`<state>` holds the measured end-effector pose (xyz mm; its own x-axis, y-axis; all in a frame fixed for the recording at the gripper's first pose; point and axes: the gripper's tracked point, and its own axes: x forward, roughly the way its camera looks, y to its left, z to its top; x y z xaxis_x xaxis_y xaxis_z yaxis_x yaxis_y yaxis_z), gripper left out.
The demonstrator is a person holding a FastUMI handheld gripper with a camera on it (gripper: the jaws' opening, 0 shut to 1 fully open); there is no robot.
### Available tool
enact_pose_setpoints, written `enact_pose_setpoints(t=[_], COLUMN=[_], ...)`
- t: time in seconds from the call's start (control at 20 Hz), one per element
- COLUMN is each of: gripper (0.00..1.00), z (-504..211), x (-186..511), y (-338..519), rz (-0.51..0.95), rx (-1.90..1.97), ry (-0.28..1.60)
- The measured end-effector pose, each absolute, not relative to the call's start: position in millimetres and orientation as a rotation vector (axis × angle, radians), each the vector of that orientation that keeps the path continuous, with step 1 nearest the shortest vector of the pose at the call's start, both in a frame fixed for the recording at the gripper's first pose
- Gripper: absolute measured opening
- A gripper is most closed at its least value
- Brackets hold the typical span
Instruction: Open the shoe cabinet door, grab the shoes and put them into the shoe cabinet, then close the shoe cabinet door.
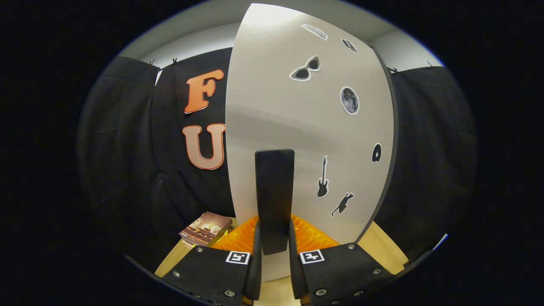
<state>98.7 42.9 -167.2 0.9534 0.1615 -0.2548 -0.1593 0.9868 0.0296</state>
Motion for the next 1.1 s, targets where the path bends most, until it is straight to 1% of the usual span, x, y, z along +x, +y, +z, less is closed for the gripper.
enact_pose_setpoints(t=[0.2, 0.5, 0.6, 0.95, 1.0, 1.1], gripper=[0.28, 0.28, 0.28, 0.28, 0.24, 0.24], z=[-165.4, -165.8, -163.1, -161.5, -161.1, -161.3], x=[63.8, 24.8, 13.0, -4.4, -6.2, -9.6], y=[8.8, -44.1, -51.2, -74.7, -78.9, -89.1], rz=[0.133, 0.037, 0.035, 0.009, 0.000, -0.027], rx=[0.017, 0.036, 0.044, 0.048, 0.052, 0.059], ry=[0.260, 0.264, 0.268, 0.267, 0.266, 0.265])
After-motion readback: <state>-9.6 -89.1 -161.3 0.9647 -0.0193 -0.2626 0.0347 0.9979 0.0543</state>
